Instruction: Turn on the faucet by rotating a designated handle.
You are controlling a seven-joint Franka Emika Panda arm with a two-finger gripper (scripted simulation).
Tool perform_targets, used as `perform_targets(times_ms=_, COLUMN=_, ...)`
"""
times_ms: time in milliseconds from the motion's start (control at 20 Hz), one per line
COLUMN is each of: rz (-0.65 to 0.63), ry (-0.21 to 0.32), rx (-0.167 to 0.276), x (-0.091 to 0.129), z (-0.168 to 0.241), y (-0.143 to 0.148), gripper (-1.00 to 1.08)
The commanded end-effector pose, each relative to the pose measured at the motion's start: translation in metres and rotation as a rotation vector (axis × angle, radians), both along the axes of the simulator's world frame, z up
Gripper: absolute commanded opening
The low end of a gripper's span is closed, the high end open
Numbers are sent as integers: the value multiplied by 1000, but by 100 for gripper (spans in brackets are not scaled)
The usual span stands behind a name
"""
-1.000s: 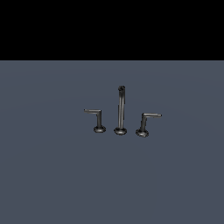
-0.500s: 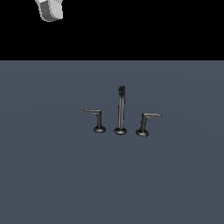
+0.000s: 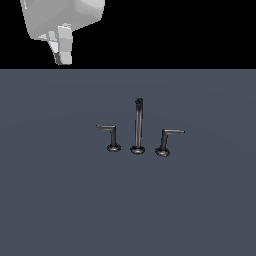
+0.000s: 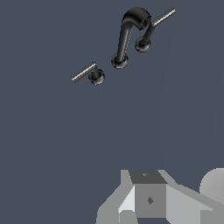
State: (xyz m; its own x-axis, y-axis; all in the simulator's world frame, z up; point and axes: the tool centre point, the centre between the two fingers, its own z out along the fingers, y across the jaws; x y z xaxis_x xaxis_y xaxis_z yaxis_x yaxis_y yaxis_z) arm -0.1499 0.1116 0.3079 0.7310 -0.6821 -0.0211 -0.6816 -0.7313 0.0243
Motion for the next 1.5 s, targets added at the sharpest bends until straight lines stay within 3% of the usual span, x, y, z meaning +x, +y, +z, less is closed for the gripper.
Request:
perform_targets(times_ms=0, rz=-55, ry=-2, rx=1, x=11, z=-12, y=5, gripper=-100)
perform_targets(times_ms=750, rz=-354, ry=-11, rx=2, x=74, z=-78, y=16, gripper=-100)
perform_targets(times_ms=1450, rz=-645, ry=-21, rx=-6, x=137, z=-142, y=7, gripper=-100)
